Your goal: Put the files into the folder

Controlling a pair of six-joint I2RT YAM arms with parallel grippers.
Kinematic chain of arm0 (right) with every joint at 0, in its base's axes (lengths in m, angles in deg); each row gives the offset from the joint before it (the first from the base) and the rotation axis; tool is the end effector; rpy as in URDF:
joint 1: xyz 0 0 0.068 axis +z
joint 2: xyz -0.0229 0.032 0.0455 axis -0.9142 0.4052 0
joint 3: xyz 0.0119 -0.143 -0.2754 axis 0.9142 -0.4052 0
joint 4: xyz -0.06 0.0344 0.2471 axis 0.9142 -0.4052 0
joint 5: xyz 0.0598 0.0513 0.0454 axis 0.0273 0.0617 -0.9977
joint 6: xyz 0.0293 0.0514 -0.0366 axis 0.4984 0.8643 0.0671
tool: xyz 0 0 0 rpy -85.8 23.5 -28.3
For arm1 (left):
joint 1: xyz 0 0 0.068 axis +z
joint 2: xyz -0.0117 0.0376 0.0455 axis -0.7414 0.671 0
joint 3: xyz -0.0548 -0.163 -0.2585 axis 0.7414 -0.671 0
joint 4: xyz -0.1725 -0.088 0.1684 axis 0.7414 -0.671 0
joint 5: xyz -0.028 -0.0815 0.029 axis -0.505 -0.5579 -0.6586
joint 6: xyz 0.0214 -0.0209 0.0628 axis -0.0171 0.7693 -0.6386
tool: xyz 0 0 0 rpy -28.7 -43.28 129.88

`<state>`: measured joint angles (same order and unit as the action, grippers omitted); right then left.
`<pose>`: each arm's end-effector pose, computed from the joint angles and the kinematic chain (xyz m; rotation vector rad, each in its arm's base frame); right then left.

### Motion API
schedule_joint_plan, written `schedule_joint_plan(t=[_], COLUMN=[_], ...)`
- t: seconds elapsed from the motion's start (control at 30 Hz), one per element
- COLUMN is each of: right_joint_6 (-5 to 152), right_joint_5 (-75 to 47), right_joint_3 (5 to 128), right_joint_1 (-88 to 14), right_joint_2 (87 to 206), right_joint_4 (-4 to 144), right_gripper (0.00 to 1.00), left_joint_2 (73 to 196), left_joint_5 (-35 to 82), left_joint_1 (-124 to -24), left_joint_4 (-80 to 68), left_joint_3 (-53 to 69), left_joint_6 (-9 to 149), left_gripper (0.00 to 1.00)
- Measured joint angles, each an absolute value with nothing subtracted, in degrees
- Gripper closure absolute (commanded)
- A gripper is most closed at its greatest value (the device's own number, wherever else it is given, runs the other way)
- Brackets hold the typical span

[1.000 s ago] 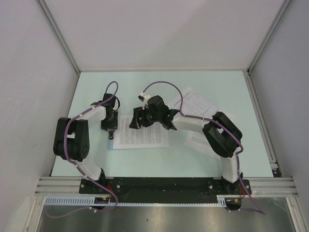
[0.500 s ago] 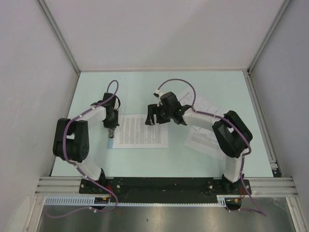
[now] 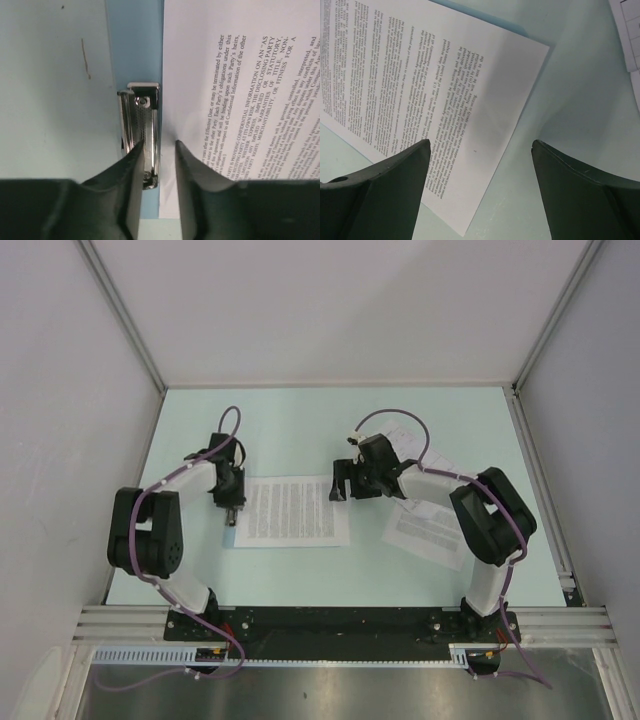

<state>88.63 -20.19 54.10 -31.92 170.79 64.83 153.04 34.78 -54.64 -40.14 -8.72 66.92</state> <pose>0.3265 0.2384 0.1924 -0.3897 2.4817 0.7266 0.3092 -0.0339 0.1889 -0.0600 2.8007 0.0047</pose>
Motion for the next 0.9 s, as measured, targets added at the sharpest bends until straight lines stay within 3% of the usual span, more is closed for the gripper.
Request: schedule_joint_plan(t=[0.13, 0.3, 0.67, 0.77, 0.9], right_joint_6=[88.7, 88.7, 88.6, 88.7, 88.7], right_joint_5=[-20.9, -21.5, -22.7, -23.1, -23.1], right_joint_3=[54.1, 54.1, 54.1, 54.1, 54.1], right_joint_1=[-31.8, -31.8, -31.7, -31.7, -31.6], right_joint_2=[170.9, 171.1, 171.3, 171.4, 171.6], right_joint_4=[65.7, 66.4, 67.3, 67.6, 68.0], right_gripper=[0.14, 0.15, 0.17, 0.17, 0.17], left_joint_2=[150.1, 147.9, 155.6, 155.9, 156.0], left_joint_5=[34.7, 34.7, 33.1, 33.1, 33.1], left_joint_1=[-54.6, -53.7, -50.2, -50.2, -50.4], left_joint_4=[-42.4, -43.4, -44.1, -44.1, -43.7], left_joint_3=[-8.8, -8.5, -6.2, -6.2, -6.2], left_joint_6=[67.6, 67.4, 64.5, 64.2, 64.3], left_gripper=[0.44, 0.53, 0.47, 0.51, 0.72])
